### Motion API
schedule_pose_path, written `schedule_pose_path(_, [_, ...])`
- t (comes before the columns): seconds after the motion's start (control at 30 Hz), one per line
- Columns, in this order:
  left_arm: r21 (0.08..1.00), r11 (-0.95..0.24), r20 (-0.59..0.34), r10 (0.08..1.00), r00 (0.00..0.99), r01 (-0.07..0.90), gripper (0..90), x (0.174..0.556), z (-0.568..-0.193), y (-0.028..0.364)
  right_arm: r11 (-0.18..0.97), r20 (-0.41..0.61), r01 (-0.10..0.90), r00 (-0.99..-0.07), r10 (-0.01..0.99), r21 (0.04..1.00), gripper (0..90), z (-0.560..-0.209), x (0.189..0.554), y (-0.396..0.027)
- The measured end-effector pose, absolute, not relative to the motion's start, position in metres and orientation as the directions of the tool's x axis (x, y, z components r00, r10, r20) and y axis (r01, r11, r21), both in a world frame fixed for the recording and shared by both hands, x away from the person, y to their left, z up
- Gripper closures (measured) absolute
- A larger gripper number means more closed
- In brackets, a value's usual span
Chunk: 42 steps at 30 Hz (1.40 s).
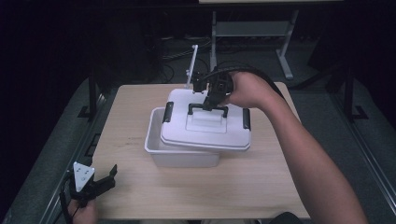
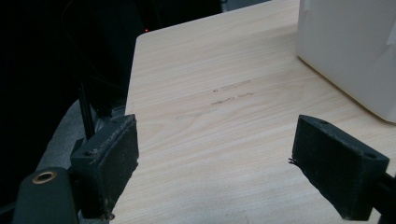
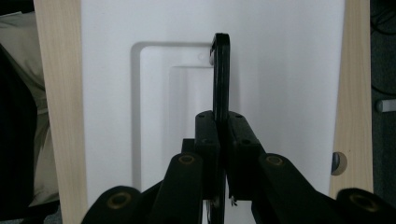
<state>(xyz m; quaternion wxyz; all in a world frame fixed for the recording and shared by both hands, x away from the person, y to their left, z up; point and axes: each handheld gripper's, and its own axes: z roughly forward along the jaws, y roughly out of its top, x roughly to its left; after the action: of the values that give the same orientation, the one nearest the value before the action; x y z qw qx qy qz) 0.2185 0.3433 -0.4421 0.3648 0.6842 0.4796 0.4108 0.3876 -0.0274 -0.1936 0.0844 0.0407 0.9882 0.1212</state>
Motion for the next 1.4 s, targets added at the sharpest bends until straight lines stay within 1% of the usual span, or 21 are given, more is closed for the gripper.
schedule_pose_path(0.87, [0.896, -0.27, 0.209, 0.957, 0.203, 0.353, 14.1, 0.218, -0.442, 0.344, 0.971, -0.13, 0.023, -0.99, 0.055, 0.237, 84.3, -0.207, 0.397, 0.016])
schedule_pose_path(1.4, [0.894, -0.272, 0.209, 0.956, 0.204, 0.355, 14.1, 0.218, -0.442, 0.343, 0.973, -0.106, 0.014, -0.994, 0.039, 0.229, 84.3, -0.226, 0.407, 0.036])
